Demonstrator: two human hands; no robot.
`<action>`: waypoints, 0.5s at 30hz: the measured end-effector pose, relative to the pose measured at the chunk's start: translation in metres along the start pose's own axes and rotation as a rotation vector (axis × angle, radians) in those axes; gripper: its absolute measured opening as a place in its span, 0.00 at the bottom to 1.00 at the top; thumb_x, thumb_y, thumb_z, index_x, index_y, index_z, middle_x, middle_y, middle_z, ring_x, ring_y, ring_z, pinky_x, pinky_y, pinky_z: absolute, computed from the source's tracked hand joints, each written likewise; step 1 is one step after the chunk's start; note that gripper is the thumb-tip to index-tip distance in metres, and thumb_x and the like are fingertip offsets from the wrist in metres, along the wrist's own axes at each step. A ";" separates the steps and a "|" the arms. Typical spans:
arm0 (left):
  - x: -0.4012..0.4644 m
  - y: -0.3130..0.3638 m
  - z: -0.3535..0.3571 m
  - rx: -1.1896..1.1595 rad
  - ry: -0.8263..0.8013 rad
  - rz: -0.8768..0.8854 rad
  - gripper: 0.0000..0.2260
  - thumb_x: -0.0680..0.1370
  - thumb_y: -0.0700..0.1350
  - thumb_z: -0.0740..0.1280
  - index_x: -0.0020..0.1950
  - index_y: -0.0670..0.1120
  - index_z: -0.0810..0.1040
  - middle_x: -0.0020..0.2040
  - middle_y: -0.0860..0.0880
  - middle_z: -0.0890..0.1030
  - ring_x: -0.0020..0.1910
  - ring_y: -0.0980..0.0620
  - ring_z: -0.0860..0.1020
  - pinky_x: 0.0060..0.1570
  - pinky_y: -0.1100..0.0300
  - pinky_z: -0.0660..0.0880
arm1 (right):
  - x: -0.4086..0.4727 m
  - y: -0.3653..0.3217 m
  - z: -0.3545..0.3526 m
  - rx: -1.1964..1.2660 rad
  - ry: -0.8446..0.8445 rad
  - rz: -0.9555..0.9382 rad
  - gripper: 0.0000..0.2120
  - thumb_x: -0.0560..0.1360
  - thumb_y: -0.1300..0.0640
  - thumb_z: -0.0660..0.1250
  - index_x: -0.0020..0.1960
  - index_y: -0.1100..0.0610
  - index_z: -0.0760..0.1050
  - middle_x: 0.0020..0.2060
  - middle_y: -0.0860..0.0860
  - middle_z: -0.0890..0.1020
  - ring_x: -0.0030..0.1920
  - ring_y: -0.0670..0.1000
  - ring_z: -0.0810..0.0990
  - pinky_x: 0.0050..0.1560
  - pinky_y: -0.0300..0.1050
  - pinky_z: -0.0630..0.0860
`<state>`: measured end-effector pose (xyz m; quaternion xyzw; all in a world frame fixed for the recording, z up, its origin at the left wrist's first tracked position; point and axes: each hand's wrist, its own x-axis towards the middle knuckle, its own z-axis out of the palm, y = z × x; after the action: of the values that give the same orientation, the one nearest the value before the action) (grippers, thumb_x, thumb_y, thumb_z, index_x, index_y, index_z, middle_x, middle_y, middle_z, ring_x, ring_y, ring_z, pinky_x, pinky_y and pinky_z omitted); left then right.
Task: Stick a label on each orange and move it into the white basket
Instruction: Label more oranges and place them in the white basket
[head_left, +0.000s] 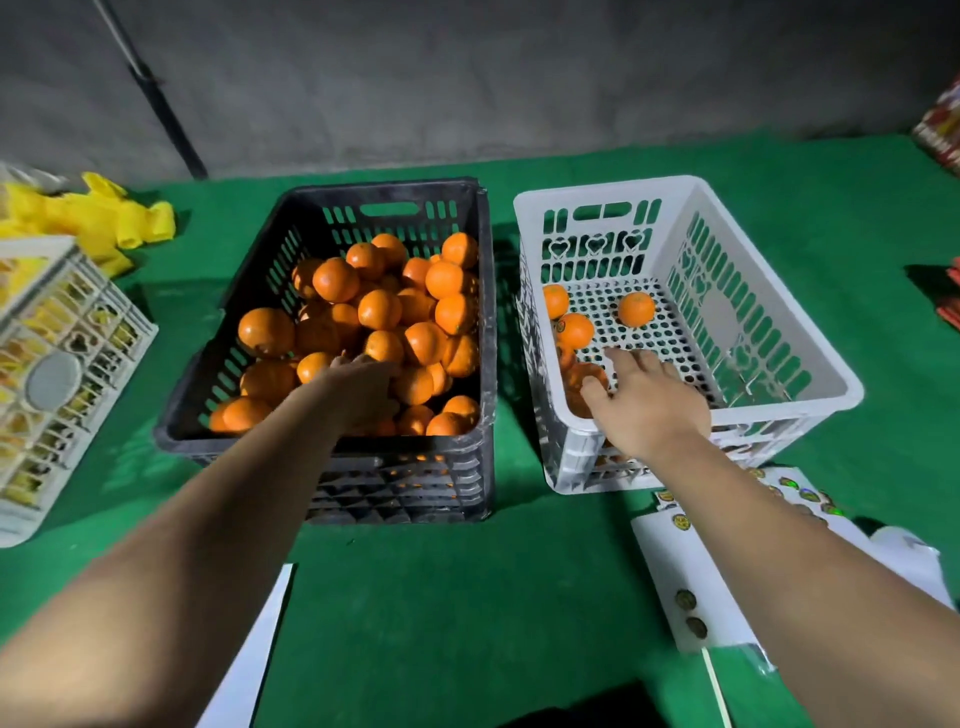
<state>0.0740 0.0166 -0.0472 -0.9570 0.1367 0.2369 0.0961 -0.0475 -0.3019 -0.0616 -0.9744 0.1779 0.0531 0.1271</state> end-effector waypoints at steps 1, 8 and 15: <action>0.007 -0.003 0.004 0.153 -0.072 -0.011 0.26 0.81 0.63 0.64 0.78 0.56 0.66 0.78 0.45 0.67 0.78 0.38 0.63 0.76 0.41 0.60 | 0.001 0.000 0.001 -0.010 -0.006 0.001 0.34 0.77 0.34 0.46 0.81 0.45 0.58 0.78 0.53 0.65 0.76 0.58 0.65 0.64 0.58 0.72; 0.018 0.004 0.006 0.479 0.059 -0.078 0.18 0.78 0.58 0.64 0.68 0.61 0.76 0.72 0.48 0.72 0.72 0.45 0.69 0.65 0.48 0.67 | 0.001 0.002 0.004 -0.036 0.037 0.002 0.33 0.77 0.35 0.47 0.79 0.46 0.62 0.75 0.52 0.68 0.74 0.57 0.68 0.59 0.56 0.74; -0.012 -0.003 -0.007 -0.530 0.293 -0.044 0.38 0.70 0.63 0.77 0.76 0.51 0.70 0.71 0.38 0.68 0.69 0.33 0.72 0.70 0.35 0.70 | -0.035 0.027 0.018 0.455 0.523 -0.358 0.18 0.82 0.51 0.62 0.70 0.54 0.75 0.64 0.52 0.74 0.66 0.53 0.72 0.65 0.46 0.69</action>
<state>0.0680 0.0204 -0.0354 -0.9755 0.0620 0.1219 -0.1725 -0.0905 -0.3099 -0.0797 -0.9176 0.0386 -0.2607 0.2975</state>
